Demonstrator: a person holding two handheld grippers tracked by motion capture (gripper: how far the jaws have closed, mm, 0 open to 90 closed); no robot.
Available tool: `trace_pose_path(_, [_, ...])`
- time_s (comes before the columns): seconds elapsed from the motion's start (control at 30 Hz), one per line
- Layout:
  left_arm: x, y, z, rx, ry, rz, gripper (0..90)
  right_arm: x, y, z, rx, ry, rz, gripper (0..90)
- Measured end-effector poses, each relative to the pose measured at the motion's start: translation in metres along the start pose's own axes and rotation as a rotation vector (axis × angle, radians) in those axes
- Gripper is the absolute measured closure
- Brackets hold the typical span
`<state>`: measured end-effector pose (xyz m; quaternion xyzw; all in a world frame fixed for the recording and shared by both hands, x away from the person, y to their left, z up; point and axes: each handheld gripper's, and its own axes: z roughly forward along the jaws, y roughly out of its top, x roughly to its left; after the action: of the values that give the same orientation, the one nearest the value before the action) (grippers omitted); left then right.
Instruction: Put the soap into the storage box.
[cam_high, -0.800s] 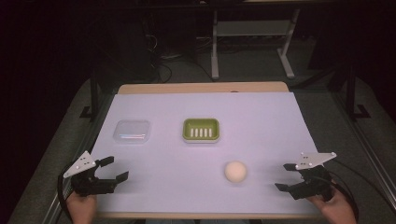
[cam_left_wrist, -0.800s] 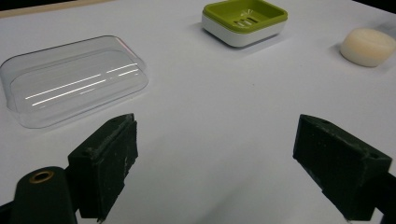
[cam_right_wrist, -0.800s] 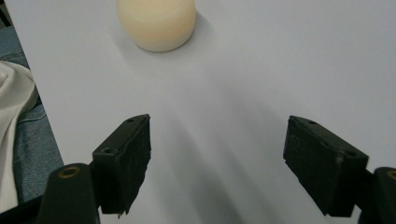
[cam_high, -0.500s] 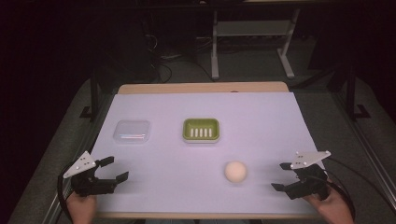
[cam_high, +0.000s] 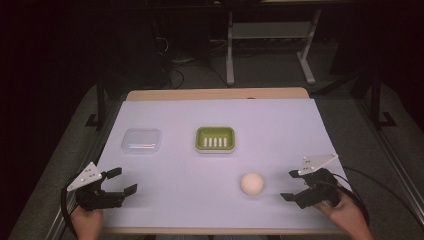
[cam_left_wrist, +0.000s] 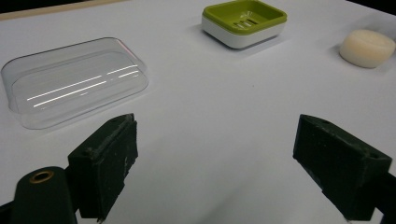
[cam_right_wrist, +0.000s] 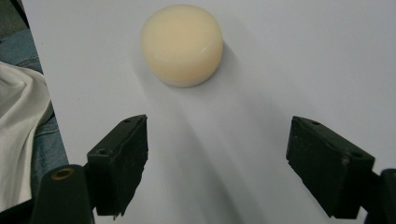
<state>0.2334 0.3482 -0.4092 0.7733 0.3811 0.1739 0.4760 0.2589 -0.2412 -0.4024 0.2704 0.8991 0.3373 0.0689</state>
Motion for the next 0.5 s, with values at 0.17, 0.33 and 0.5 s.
trace_pose_path(0.17, [0.0, 0.0, 0.0, -0.002, -0.001, -0.003, 13.2, 0.0, 0.01, 0.006, 0.02, 0.011, -0.011, 19.2])
trace_pose_path(0.33, [-0.001, 0.0, 0.001, -0.004, -0.005, -0.002, 13.3, 0.002, 0.023, 0.014, 0.045, 0.019, -0.035, 18.8])
trace_pose_path(0.5, [-0.001, 0.0, 0.001, -0.001, -0.004, 0.0, 13.3, 0.003, 0.033, 0.022, 0.063, 0.028, -0.058, 18.2])
